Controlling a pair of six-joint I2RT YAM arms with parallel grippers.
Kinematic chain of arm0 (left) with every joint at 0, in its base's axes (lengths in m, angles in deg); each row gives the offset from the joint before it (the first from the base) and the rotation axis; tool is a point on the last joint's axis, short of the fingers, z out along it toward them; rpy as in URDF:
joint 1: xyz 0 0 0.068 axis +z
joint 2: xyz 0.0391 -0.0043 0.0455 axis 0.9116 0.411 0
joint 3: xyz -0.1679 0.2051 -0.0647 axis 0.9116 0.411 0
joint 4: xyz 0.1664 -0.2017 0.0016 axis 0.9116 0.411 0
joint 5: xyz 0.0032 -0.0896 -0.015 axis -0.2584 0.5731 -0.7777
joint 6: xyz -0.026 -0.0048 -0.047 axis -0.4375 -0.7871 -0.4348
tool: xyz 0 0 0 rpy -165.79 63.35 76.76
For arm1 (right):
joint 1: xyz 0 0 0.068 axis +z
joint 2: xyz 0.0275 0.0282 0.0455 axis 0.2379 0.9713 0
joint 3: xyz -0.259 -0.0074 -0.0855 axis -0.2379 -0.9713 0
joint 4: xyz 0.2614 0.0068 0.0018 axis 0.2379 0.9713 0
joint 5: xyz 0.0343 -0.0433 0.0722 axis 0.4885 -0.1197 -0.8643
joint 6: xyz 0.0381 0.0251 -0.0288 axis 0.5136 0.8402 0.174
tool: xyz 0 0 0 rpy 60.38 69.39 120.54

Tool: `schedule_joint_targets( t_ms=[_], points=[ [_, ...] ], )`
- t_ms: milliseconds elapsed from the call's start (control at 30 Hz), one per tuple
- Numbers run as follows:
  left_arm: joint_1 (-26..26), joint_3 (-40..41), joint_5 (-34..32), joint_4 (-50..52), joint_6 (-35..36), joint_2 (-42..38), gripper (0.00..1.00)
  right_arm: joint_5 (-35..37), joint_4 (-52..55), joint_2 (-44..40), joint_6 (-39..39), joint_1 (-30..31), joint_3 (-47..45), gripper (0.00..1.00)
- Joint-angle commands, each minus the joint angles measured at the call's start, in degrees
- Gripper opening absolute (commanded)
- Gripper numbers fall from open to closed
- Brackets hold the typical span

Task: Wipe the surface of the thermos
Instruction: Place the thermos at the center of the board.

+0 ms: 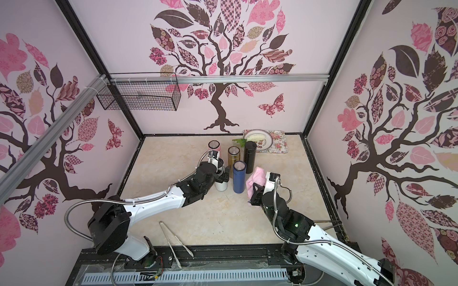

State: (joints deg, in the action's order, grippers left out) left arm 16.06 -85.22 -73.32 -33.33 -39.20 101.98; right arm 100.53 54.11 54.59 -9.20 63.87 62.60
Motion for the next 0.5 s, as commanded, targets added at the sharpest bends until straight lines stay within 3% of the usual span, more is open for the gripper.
schedule_joint_targets(
  t_ms=[0,167,300,467],
  points=[
    [0.0,-1.2,-2.8,3.0,1.0,-4.7,0.97,-0.4,1.2,-0.2,0.5,-0.2,3.3,0.0],
    [1.6,-9.3,-3.4,15.4,-0.2,-7.7,0.97,-0.7,3.7,-0.2,0.4,-0.2,6.1,0.0],
    [5.3,-23.8,-0.5,32.4,-3.1,-3.3,0.98,-0.9,4.4,0.8,-0.5,-0.2,8.2,0.0],
    [10.1,-34.8,5.5,40.3,-4.0,3.0,0.98,-1.4,6.2,3.8,-2.6,-0.4,11.7,0.0]
  ],
)
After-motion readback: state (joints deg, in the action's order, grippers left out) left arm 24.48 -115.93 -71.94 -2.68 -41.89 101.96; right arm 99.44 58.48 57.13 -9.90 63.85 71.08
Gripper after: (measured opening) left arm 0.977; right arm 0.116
